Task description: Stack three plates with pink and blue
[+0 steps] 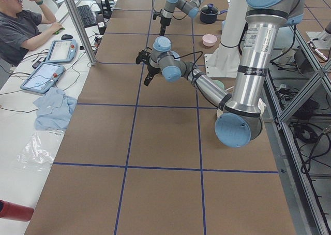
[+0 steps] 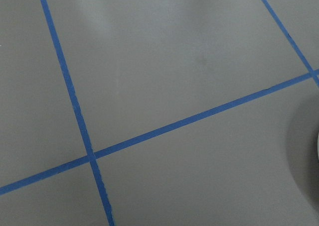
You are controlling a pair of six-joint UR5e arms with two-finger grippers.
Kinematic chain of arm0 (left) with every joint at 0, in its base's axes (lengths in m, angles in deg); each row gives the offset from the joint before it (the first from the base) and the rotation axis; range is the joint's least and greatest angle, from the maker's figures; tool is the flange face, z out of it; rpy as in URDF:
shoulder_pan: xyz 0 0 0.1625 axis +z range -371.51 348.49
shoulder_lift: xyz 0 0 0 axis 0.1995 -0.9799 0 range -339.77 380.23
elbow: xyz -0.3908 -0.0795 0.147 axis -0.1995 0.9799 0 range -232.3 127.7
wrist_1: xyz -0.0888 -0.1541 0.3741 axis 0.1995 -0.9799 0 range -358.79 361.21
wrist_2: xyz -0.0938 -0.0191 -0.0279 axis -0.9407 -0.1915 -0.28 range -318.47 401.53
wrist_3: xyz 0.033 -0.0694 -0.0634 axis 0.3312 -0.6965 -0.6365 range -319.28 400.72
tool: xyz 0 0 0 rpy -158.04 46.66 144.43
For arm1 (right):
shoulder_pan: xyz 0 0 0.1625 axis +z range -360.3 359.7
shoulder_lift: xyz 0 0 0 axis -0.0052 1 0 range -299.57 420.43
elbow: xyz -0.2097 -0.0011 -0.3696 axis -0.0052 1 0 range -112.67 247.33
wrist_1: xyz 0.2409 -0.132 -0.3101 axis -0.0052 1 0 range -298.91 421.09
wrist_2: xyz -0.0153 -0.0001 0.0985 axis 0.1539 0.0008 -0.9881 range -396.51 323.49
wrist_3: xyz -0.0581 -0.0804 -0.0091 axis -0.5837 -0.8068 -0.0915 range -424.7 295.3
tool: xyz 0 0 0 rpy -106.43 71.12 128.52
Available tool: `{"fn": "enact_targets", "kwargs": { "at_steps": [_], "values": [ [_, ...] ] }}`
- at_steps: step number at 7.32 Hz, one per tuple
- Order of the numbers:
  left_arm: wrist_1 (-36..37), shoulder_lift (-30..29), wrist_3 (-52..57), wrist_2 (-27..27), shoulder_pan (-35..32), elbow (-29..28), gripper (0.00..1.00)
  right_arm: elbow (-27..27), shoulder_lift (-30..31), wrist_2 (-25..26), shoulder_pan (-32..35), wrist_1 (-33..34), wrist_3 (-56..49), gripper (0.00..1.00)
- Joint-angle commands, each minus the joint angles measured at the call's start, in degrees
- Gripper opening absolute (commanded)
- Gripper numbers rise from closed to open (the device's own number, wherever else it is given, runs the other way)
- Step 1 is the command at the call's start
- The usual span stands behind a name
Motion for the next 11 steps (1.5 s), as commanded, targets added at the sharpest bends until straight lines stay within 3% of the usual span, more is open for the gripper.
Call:
{"fn": "enact_targets", "kwargs": {
  "at_steps": [1,3,4,6,8,9,10,11],
  "values": [
    [1.6,5.4,15.6,-3.5,-8.7,0.1,1.00,-0.8,0.8,-9.1,11.3,10.7,-19.6,1.00],
    [6.9,9.1,35.3,-5.5,-21.3,-0.7,1.00,-0.8,3.8,-15.1,22.2,17.6,-39.7,1.00],
    [10.0,10.4,42.0,-8.7,-28.3,-2.9,1.00,-0.7,7.1,-19.0,27.8,17.8,-48.1,1.00],
    [10.3,12.5,56.7,-9.3,-35.4,-11.6,1.00,-0.7,16.6,-24.7,38.0,17.0,-58.8,1.00],
    [8.6,14.7,56.4,-9.2,-40.7,-19.4,1.00,-0.8,25.7,-24.5,44.2,16.9,-66.8,1.00],
    [10.9,14.1,56.3,-11.3,-43.1,-20.0,1.00,-0.7,27.5,-24.5,45.2,16.9,-67.1,1.00],
    [11.9,14.8,54.9,-19.4,-43.2,-20.8,1.00,-0.4,28.2,-24.5,45.5,16.9,-67.0,1.00],
    [11.9,15.3,48.5,-22.8,-43.3,-19.8,1.00,-0.2,28.7,-24.8,45.5,16.9,-66.7,1.00]
  ]
}}
